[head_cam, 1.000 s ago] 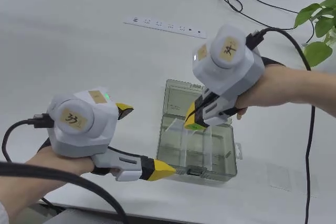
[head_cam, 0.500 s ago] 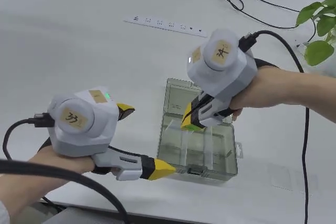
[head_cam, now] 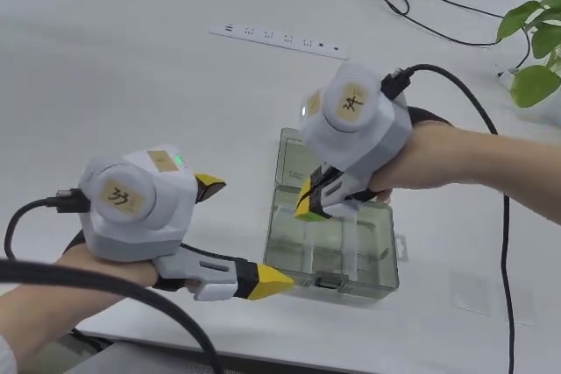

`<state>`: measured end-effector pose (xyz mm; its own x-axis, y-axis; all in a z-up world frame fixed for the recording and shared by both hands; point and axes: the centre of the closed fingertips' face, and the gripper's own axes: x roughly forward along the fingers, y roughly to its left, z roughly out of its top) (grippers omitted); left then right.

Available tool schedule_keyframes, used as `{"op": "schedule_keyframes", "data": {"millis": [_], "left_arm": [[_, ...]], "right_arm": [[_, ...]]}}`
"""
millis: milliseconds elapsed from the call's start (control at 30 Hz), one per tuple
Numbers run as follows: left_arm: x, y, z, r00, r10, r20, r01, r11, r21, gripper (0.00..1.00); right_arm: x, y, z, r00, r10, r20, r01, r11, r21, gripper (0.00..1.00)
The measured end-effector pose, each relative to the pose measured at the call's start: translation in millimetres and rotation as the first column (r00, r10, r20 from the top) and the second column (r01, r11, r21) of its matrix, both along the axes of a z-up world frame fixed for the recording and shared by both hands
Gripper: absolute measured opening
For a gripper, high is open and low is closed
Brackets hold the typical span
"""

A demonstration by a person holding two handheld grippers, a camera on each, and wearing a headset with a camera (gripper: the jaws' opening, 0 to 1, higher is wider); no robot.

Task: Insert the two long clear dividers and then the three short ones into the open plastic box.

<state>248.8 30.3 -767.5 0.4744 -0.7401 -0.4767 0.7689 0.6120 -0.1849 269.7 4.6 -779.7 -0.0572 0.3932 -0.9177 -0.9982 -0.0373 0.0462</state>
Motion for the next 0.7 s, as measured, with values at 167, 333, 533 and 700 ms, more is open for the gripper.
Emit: {"op": "schedule_keyframes", "data": {"millis": [167, 333, 533, 700], "left_arm": [[0.1, -0.1, -0.5, 1.0, -0.001, -0.002, 0.001, 1.0, -0.004, 0.94], [0.1, 0.3, -1.1, 1.0, 0.0, -0.004, 0.0, 1.0, -0.003, 0.94], [-0.5, -0.8, -1.1, 1.0, 0.0, -0.008, 0.0, 1.0, -0.007, 0.94], [-0.6, -2.4, -1.0, 1.0, -0.005, -0.009, 0.005, 1.0, -0.009, 0.94]], "right_arm": [[1.1, 0.0, -4.3, 1.0, -0.017, 0.004, 0.018, 1.0, -0.002, 0.02], [0.5, 0.1, -9.2, 1.0, -0.024, 0.007, 0.024, 1.0, -0.002, 0.02], [1.2, 1.2, -16.4, 1.0, -0.031, -0.002, 0.031, 0.999, -0.009, 0.02], [0.9, 1.7, -23.7, 1.0, -0.022, -0.005, 0.022, 0.999, -0.029, 0.02]]}}
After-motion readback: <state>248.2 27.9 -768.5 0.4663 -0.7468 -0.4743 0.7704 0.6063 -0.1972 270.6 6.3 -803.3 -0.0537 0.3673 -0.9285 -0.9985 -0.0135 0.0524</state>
